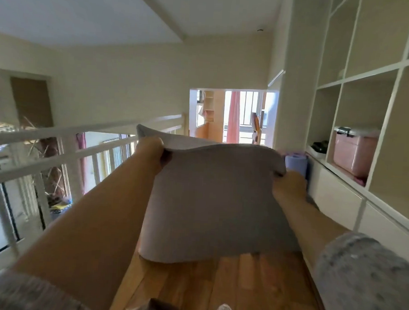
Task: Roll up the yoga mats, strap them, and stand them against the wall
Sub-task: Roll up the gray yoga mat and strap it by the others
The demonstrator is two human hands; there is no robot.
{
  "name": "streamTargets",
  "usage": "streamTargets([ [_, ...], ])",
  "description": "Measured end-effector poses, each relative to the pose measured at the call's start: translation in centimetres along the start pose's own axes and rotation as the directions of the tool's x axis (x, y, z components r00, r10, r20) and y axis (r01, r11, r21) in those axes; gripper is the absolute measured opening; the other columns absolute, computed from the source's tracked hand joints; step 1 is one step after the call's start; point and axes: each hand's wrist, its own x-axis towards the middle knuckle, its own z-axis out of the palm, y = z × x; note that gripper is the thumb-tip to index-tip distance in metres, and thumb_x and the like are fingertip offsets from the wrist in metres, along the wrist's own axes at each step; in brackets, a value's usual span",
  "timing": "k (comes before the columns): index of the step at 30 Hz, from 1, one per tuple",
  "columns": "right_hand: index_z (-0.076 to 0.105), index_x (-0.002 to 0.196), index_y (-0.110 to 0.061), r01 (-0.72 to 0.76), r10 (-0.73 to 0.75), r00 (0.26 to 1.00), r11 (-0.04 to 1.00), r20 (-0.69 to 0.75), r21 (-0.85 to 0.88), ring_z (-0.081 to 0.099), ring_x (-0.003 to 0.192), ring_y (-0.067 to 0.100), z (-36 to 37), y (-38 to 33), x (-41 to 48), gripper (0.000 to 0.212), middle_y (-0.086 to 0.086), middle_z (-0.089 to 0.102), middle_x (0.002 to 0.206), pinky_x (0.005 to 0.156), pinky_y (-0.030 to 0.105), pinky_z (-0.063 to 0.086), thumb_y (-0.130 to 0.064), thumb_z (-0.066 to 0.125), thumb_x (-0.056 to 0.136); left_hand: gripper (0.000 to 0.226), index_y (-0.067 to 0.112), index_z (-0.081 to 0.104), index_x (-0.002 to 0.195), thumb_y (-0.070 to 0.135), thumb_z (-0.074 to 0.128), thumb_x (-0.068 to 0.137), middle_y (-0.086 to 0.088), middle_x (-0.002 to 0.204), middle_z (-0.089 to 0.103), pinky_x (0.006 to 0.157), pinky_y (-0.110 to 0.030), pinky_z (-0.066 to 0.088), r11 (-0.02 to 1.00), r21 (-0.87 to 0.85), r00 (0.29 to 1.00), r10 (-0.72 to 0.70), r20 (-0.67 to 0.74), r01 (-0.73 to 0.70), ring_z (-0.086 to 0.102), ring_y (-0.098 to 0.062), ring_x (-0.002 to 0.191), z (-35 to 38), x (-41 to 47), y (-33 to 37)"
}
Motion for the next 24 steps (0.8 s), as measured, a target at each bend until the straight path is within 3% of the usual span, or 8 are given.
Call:
streamTargets([
  [2, 0.066, 0.094, 0.009, 0.164, -0.165, 0.976, 0.986, -0.139, -0.019, 0.057, 0.096, 0.041, -0.5, -0.7, -0.3, 0.026, 0.025, 0.064, 0.094, 0.081, 0.041, 0.044, -0.008, 0.047, 0.098, 0.042, 0.006, 0.041, 0.141, 0.002, 0.038, 0.099, -0.003, 0.086, 0.054, 0.041, -0.019, 0.049, 0.967, 0.245, 0.997, 0.067, 0.023, -0.070, 0.054, -0.013, 0.068, -1.1, -0.1, 0.5],
  [5, 0.070, 0.093, 0.004, 0.436, -0.446, 0.866, 0.895, -0.227, -0.095, 0.058, 0.090, 0.040, -1.9, -1.5, -0.3, 0.021, 0.022, 0.068, 0.089, 0.081, 0.043, 0.046, -0.001, 0.050, 0.092, 0.047, 0.006, 0.031, 0.146, 0.003, 0.036, 0.099, -0.018, 0.126, 0.056, 0.064, -0.028, 0.052, 0.818, 0.546, 0.980, 0.194, 0.039, -0.183, 0.059, -0.029, 0.101, -2.9, 0.3, 0.7],
  [9, 0.065, 0.119, -0.005, 0.589, -0.611, 0.791, 0.762, 0.001, -0.267, 0.053, 0.110, 0.035, -3.4, -1.7, -0.6, 0.034, 0.019, 0.063, 0.114, 0.090, 0.046, 0.047, 0.002, 0.060, 0.087, 0.055, 0.011, 0.022, 0.151, 0.007, 0.038, 0.098, -0.026, 0.136, 0.046, 0.101, -0.043, 0.038, 0.356, 0.886, 0.943, 0.259, 0.210, -0.295, 0.047, -0.041, 0.121, -6.0, 0.1, -1.0],
  [12, 0.066, 0.117, -0.005, 0.714, -0.705, 0.689, 0.620, 0.170, -0.325, 0.056, 0.107, 0.035, -3.5, -1.5, -2.0, 0.038, 0.019, 0.063, 0.112, 0.088, 0.045, 0.050, 0.000, 0.071, 0.079, 0.044, -0.001, 0.038, 0.142, 0.002, 0.041, 0.098, -0.026, 0.137, 0.045, 0.097, -0.045, 0.045, 0.215, 0.958, 0.982, 0.028, 0.187, -0.189, 0.047, -0.040, 0.124, -8.3, -0.1, -3.0],
  [16, 0.073, 0.093, -0.008, 0.873, -0.814, 0.454, 0.325, 0.362, -0.364, 0.066, 0.085, 0.032, -1.6, -0.1, -4.2, 0.033, 0.012, 0.072, 0.090, 0.073, 0.044, 0.057, -0.008, 0.086, 0.063, 0.037, 0.000, 0.047, 0.136, 0.009, 0.038, 0.101, -0.018, 0.137, 0.051, 0.094, -0.036, 0.047, -0.079, 0.996, 0.985, -0.169, 0.020, -0.034, 0.052, -0.030, 0.125, -11.9, -0.3, -4.2],
  [19, 0.074, 0.087, -0.012, 0.922, -0.801, 0.355, 0.213, 0.482, -0.324, 0.067, 0.081, 0.028, -0.1, 1.2, -5.9, 0.028, 0.008, 0.073, 0.086, 0.072, 0.041, 0.056, -0.015, 0.086, 0.063, 0.040, 0.006, 0.049, 0.137, 0.009, 0.043, 0.098, -0.014, 0.130, 0.058, 0.079, -0.027, 0.051, -0.365, 0.930, 0.919, -0.378, -0.110, -0.038, 0.061, -0.023, 0.099, -14.2, -1.5, -4.4],
  [21, 0.074, 0.088, -0.012, 0.946, -0.792, 0.292, 0.156, 0.536, -0.284, 0.068, 0.080, 0.027, 0.6, 1.4, -6.6, 0.025, 0.008, 0.073, 0.087, 0.076, 0.041, 0.055, -0.016, 0.085, 0.066, 0.045, 0.005, 0.041, 0.143, 0.013, 0.048, 0.099, -0.013, 0.140, 0.050, 0.071, -0.024, 0.048, -0.487, 0.872, 0.873, -0.443, -0.204, -0.044, 0.053, -0.021, 0.101, -14.5, -2.9, -4.2],
  [24, 0.074, 0.092, -0.014, 0.968, -0.757, 0.229, 0.109, 0.612, -0.227, 0.068, 0.084, 0.026, 2.1, 0.3, -8.0, 0.023, 0.006, 0.074, 0.090, 0.076, 0.039, 0.055, -0.018, 0.083, 0.070, 0.051, 0.004, 0.039, 0.143, 0.026, 0.052, 0.099, -0.010, 0.145, 0.043, 0.100, -0.031, 0.039, -0.627, 0.768, 0.892, -0.413, -0.186, -0.131, 0.049, -0.023, 0.119, -13.7, -4.7, -3.1],
])
